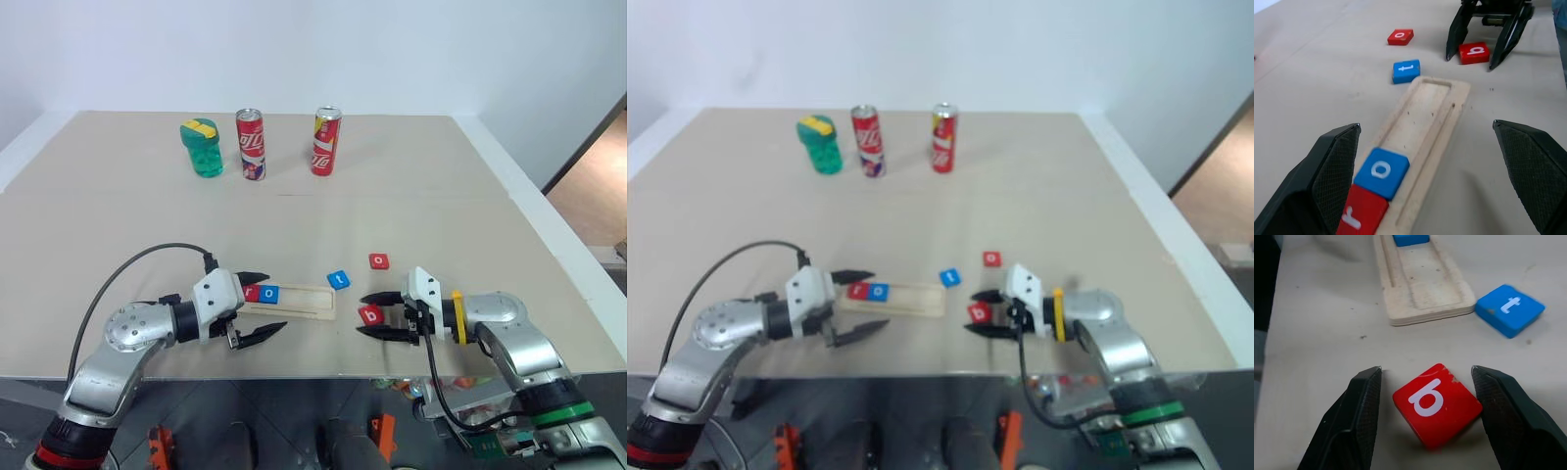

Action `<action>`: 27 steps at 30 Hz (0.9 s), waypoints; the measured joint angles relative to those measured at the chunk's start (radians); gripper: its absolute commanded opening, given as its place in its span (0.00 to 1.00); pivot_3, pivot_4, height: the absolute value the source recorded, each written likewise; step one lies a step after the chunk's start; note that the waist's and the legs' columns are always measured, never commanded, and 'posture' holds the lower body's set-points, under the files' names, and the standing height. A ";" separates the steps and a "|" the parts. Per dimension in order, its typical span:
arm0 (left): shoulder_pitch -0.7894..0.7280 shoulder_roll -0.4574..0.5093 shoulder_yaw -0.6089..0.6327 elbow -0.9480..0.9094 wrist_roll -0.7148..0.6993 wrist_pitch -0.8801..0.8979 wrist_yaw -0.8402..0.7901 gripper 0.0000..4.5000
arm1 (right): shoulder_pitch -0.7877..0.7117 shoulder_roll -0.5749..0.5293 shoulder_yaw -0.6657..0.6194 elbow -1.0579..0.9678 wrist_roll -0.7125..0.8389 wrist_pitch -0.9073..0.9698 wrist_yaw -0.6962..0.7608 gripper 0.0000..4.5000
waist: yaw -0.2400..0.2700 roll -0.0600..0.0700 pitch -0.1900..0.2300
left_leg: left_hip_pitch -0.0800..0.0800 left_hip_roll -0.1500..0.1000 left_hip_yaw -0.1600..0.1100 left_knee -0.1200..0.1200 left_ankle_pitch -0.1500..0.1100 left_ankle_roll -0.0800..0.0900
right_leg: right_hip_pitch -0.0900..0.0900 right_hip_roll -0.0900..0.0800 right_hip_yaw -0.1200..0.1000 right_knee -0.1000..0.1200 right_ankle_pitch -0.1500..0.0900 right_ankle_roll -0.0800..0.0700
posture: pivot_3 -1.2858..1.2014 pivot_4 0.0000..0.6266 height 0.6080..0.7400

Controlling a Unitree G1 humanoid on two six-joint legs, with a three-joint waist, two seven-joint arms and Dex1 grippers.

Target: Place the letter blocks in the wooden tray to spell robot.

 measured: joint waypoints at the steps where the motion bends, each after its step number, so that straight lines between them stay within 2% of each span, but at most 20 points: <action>1: 0.005 0.001 0.001 0.000 0.000 -0.003 0.003 1.00 | 0.012 -0.001 -0.005 -0.018 0.001 0.014 -0.014 0.48 | 0.000 0.000 0.000 | 0.000 0.000 0.000 0.000 0.000 0.000 | 0.000 0.000 0.000 0.000 0.000 0.000 | 0.52 0.24 1.00; 2: 0.008 0.003 0.002 0.001 0.000 -0.010 0.010 1.00 | 0.035 -0.005 -0.011 -0.060 0.000 0.047 -0.045 0.40 | 0.000 0.000 0.000 | 0.000 0.000 0.000 0.000 0.000 0.000 | 0.000 0.000 0.000 0.000 0.000 0.000 | 0.52 0.24 1.00; 4: 0.007 0.003 0.002 0.002 0.001 -0.014 0.016 1.00 | 0.067 -0.010 -0.019 -0.130 -0.005 0.101 -0.102 0.39 | 0.000 0.000 0.000 | 0.000 0.000 0.000 0.000 0.000 0.000 | 0.000 0.000 0.000 0.000 0.000 0.000 | 0.52 0.24 1.00; 13: 0.005 0.004 -0.012 0.008 0.011 -0.011 0.033 1.00 | 0.171 -0.021 -0.049 -0.323 -0.009 0.247 -0.260 0.39 | 0.000 0.000 0.000 | -0.001 0.000 -0.001 -0.001 0.000 -0.001 | -0.001 0.000 -0.001 -0.001 -0.001 0.000 | 0.52 0.24 1.00; 17: 0.005 0.003 -0.013 0.010 0.018 -0.008 0.051 1.00 | 0.182 0.010 -0.055 -0.375 0.001 0.323 -0.329 0.39 | -0.001 -0.001 0.000 | 0.000 0.000 -0.001 -0.001 0.000 -0.001 | -0.001 0.000 0.000 -0.001 -0.001 0.000 | 0.52 0.24 1.00; 23: 0.011 0.002 0.014 0.040 0.041 -0.058 0.099 1.00 | -0.006 0.082 -0.031 -0.390 0.015 0.419 -0.393 0.39 | -0.005 -0.001 0.001 | 0.000 0.001 -0.001 -0.001 0.000 -0.001 | -0.002 0.001 0.000 -0.001 0.000 -0.002 | 0.52 0.24 1.00; 27: 0.049 0.003 0.055 0.055 0.059 -0.117 0.133 1.00 | -0.138 0.191 0.053 -0.398 0.012 0.489 -0.465 0.39 | -0.003 -0.002 0.001 | -0.003 0.002 -0.001 -0.005 -0.001 -0.001 | -0.005 0.002 -0.001 -0.001 -0.002 -0.002 | 0.52 0.24 1.00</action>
